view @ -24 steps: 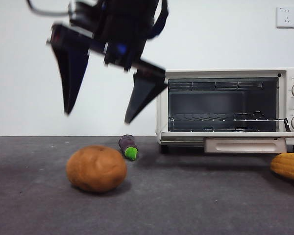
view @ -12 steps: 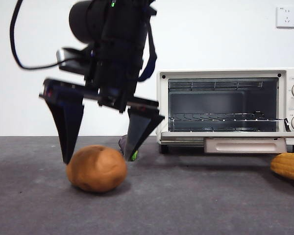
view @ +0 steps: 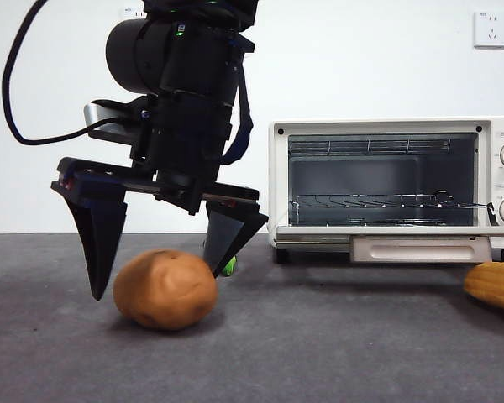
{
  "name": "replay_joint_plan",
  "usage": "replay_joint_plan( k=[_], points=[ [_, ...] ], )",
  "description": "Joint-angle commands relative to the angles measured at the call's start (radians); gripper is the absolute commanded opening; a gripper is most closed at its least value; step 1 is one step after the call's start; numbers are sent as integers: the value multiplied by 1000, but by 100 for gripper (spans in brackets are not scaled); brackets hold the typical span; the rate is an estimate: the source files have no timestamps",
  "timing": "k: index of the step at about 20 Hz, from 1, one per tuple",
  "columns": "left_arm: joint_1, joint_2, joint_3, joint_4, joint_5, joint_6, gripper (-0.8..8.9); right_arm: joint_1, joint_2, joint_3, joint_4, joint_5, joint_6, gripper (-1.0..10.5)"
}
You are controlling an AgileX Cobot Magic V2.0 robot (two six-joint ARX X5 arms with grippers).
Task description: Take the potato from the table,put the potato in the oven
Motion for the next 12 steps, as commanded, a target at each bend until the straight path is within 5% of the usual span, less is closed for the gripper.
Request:
replay_joint_plan(
  k=[1, 6, 12],
  points=[
    [1, -5, -6, 5, -3, 12, -6, 2, 23, 0, 2, 3, 22, 553],
    [1, -5, -6, 5, -3, 16, -6, 2, 23, 0, -26, 3, 66, 187],
    [1, -5, -6, 5, -3, 24, -6, 2, 23, 2, -81, 4, 72, 88]
  ],
)
